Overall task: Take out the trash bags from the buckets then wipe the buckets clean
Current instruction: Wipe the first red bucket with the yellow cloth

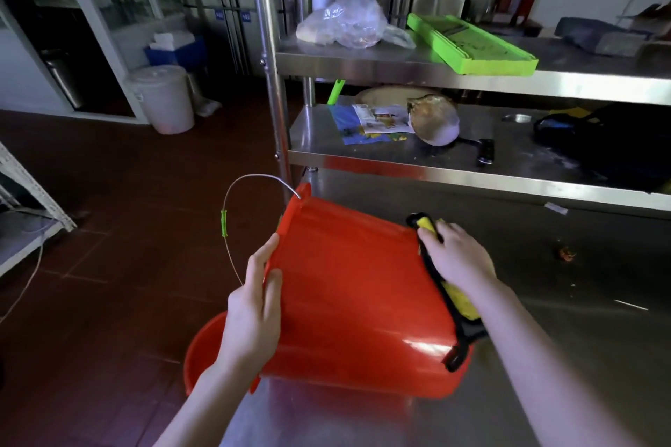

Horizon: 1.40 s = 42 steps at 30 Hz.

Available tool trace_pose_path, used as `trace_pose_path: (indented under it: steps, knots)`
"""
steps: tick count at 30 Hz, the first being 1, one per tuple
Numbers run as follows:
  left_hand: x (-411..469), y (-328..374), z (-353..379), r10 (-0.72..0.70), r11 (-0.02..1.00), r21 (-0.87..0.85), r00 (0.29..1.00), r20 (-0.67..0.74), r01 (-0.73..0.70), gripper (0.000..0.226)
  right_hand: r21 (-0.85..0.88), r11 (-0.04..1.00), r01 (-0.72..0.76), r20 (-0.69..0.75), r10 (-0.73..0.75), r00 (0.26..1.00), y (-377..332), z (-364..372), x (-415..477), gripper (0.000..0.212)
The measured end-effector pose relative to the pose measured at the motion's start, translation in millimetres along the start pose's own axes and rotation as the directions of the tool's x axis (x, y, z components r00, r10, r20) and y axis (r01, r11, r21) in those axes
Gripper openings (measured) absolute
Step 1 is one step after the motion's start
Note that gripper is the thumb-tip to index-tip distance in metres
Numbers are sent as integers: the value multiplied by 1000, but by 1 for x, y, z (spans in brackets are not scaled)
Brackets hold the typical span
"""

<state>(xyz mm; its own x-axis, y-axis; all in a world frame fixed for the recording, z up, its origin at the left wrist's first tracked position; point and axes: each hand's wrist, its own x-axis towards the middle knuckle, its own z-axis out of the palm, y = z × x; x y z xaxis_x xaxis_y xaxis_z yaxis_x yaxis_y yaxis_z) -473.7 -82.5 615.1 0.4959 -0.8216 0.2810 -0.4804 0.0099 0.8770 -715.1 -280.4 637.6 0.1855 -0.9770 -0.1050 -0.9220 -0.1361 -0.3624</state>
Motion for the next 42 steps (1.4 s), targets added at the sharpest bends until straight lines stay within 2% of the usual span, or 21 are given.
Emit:
trace_pose_path:
  steps: [2, 5, 8, 9, 12, 14, 16, 19, 23, 26, 28, 30, 31, 33, 34, 36, 38, 40, 42]
  knots:
    - [-3, -5, 1, 0, 1000, 3, 1000, 11, 0, 45, -13, 999, 29, 81, -28, 996, -19, -3, 18, 63]
    - [4, -4, 1, -45, 999, 9, 999, 28, 45, 46, -24, 954, 298, -10, -299, 954, -79, 13, 5, 57]
    - [19, 12, -3, -21, 999, 41, 998, 55, 19, 40, -128, 810, 572, -218, -585, 781, -125, 40, -46, 50]
    - [28, 19, -5, 7, 998, 58, 999, 49, -10, 40, -159, 783, 601, -271, -620, 736, -131, 48, -62, 49]
    - [68, 35, -3, 20, 987, 158, 997, 72, -32, 51, -156, 749, 644, -312, -656, 687, -126, 63, -91, 51]
    - [95, 42, 5, -89, 957, 285, 990, 108, 55, 53, -161, 709, 687, -302, -698, 649, -113, 68, -102, 50]
    - [108, 45, 17, -199, 934, 313, 978, 57, 172, 50, -170, 690, 703, -294, -717, 632, -101, 67, -105, 51]
    - [101, 42, 21, -175, 944, 280, 984, -16, 172, 41, -163, 784, 599, -341, -614, 712, -82, 58, -95, 49]
    - [52, 24, 1, 25, 983, 181, 999, -46, -16, 35, -98, 959, 267, -479, -280, 832, -34, 40, -63, 45]
    - [19, 8, -2, 31, 995, 100, 999, -31, -28, 42, 41, 999, 36, -270, -23, 963, -13, 21, -32, 48]
    - [15, 2, 2, 23, 997, 74, 999, -44, -20, 44, -19, 995, 93, -264, -95, 960, -30, 21, -17, 48]
    - [20, 0, 3, 27, 997, 79, 998, -60, -22, 45, -94, 953, 287, -251, -302, 920, -70, 27, -17, 47]
    - [24, -1, 3, 34, 995, 91, 997, -68, -28, 46, -108, 911, 399, -243, -413, 877, -94, 34, -25, 47]
    - [29, -2, 0, 52, 992, 122, 995, -85, -42, 45, -134, 786, 604, -248, -617, 747, -133, 51, -45, 47]
    - [30, -3, 0, 59, 990, 130, 994, -91, -46, 45, -150, 730, 667, -231, -682, 694, -143, 59, -55, 47]
    - [30, -4, -1, 71, 991, 117, 994, -86, -61, 45, -162, 686, 710, -232, -726, 648, -144, 63, -59, 48]
    - [28, -6, -2, 91, 990, 112, 993, -80, -82, 44, -162, 735, 659, -287, -674, 681, -122, 57, -48, 49]
    - [23, -8, -2, 102, 991, 91, 992, -75, -95, 44, -155, 862, 483, -348, -505, 790, -90, 46, -31, 53]
    - [13, -9, -3, 124, 990, 68, 990, -70, -120, 47, -90, 967, 238, -279, -254, 926, -57, 29, -5, 59]
